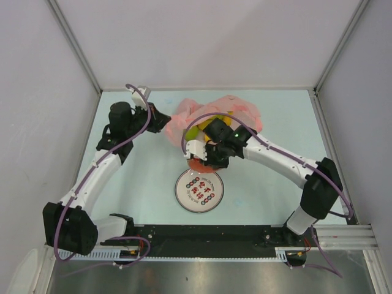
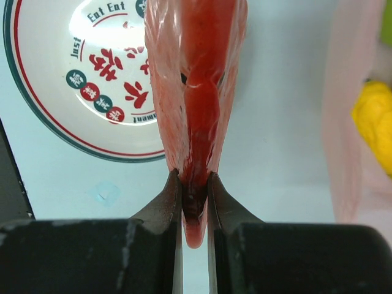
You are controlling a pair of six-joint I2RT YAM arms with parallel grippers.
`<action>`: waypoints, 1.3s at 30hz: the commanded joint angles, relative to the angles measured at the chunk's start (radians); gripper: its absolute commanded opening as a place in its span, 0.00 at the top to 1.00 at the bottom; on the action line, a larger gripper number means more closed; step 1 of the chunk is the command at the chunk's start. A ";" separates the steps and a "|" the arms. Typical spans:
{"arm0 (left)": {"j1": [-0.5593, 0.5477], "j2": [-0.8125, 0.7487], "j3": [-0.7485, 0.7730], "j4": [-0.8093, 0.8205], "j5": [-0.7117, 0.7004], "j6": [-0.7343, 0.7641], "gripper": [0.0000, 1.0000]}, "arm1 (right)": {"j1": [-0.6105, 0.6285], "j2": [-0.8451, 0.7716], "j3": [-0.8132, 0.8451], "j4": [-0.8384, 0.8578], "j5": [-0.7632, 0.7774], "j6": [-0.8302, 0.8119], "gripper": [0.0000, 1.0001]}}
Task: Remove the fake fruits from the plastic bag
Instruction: Place the fake fruit on the plate.
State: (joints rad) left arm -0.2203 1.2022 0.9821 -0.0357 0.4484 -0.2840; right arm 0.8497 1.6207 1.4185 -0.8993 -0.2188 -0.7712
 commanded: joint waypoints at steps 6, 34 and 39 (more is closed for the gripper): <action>-0.004 -0.030 0.026 0.066 -0.033 0.020 1.00 | 0.094 0.136 0.003 0.144 0.117 0.101 1.00; 0.082 -0.115 -0.045 0.088 -0.071 0.046 0.99 | 0.241 0.283 -0.006 0.200 0.185 -0.349 0.68; 0.084 -0.110 -0.060 0.109 -0.062 0.031 0.99 | 0.247 0.284 -0.009 0.261 0.217 -0.306 0.54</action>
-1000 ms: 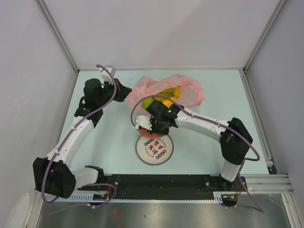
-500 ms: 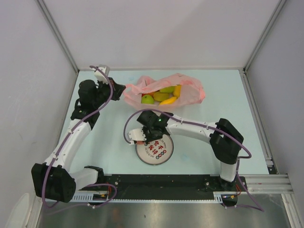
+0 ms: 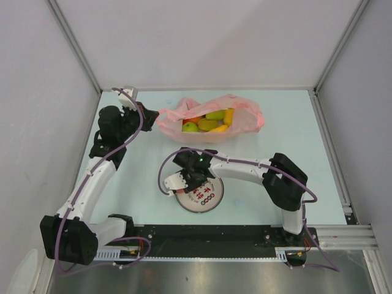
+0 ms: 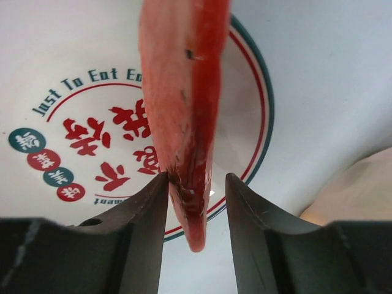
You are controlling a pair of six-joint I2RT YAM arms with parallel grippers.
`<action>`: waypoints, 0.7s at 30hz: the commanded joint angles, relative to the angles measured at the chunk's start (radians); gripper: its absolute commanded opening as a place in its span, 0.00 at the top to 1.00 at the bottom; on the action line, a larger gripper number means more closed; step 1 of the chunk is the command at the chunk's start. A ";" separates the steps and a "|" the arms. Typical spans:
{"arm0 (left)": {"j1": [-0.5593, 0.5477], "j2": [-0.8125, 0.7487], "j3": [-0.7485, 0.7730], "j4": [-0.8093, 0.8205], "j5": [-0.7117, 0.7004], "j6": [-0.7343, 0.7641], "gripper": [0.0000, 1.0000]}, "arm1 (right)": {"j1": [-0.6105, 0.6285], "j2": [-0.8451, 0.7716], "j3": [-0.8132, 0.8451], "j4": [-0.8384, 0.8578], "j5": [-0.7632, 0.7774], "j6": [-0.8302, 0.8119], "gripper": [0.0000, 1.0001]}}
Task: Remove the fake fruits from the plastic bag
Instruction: Place the fake fruit on the plate, then take out the fake fruit from the plastic bag.
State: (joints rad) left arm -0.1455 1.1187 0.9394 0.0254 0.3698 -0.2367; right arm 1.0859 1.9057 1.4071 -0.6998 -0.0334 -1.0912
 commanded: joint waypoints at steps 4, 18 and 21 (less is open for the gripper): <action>0.011 -0.023 -0.033 0.057 0.027 -0.038 0.99 | 0.000 -0.034 0.004 0.066 0.030 0.036 0.38; 0.009 0.029 -0.039 0.035 0.136 -0.082 1.00 | -0.245 -0.344 0.124 0.159 -0.174 0.274 0.35; 0.009 0.010 -0.079 0.008 0.139 -0.075 1.00 | -0.331 -0.323 0.121 0.319 -0.152 0.397 0.52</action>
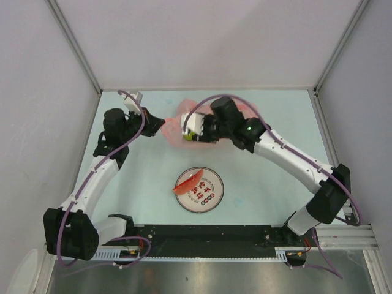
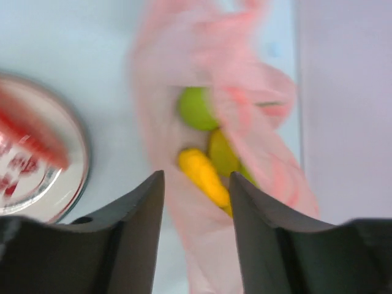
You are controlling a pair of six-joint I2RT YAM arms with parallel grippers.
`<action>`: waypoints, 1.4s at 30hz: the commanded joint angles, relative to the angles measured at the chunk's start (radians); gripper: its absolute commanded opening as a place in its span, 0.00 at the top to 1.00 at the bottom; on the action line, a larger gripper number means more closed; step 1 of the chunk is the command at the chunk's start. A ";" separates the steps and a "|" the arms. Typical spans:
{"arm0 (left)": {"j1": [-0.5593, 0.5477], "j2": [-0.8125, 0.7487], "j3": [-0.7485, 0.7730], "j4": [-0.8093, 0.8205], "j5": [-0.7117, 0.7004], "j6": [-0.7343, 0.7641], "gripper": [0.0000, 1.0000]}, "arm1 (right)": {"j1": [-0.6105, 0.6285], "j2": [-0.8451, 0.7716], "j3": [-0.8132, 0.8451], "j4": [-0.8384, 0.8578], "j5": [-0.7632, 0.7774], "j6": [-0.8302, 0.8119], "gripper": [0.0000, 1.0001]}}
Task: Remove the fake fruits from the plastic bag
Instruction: Take out the fake fruit from the plastic bag.
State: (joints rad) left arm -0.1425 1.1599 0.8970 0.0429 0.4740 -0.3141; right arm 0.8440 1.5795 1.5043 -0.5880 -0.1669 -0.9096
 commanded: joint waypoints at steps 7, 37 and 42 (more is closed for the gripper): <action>0.009 0.013 0.022 0.020 0.072 0.069 1.00 | -0.192 0.191 0.022 0.355 0.052 0.221 0.99; 0.024 0.063 0.172 -0.216 0.118 0.236 1.00 | -0.229 0.558 0.310 0.231 -0.164 0.426 0.12; 0.026 0.078 0.195 -0.227 0.112 0.247 1.00 | -0.214 0.666 0.460 0.177 -0.181 0.497 0.00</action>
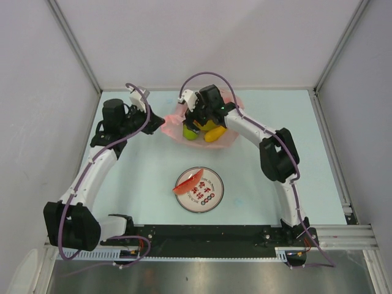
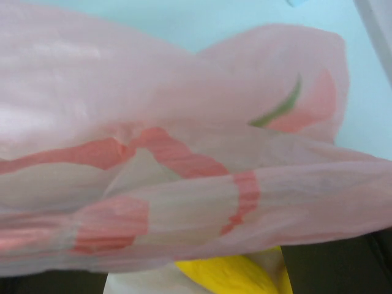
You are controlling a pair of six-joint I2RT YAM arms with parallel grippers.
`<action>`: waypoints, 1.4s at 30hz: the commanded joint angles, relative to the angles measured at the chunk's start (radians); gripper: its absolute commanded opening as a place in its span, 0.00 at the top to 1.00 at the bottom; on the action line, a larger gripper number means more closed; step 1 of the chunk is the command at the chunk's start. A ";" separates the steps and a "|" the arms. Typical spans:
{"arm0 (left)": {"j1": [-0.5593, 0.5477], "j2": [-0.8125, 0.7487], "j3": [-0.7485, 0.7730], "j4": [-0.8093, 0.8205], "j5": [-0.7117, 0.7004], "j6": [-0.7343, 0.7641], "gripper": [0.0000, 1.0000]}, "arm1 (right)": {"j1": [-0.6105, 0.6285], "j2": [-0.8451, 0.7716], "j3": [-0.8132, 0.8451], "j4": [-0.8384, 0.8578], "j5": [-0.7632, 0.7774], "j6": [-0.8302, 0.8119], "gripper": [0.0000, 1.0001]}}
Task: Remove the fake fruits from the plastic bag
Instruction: Take out the fake fruit from the plastic bag, then place the fake fruit on the plate.
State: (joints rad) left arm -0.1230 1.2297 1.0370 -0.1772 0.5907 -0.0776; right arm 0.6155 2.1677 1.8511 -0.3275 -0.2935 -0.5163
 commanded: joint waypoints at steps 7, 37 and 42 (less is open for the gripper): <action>0.005 0.010 0.047 0.002 -0.012 0.002 1.00 | 0.021 0.194 0.213 -0.168 -0.010 0.134 0.00; 0.005 0.047 0.006 0.127 -0.028 -0.073 1.00 | 0.107 -0.704 -0.614 -0.074 -0.051 -0.165 0.45; 0.003 0.066 0.015 0.140 -0.020 -0.088 1.00 | 0.109 -0.796 -0.776 -0.059 -0.102 -0.335 0.47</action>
State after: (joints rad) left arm -0.1223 1.2819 1.0454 -0.0841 0.5610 -0.1364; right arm 0.7372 1.4143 1.1728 -0.4015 -0.3614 -0.6792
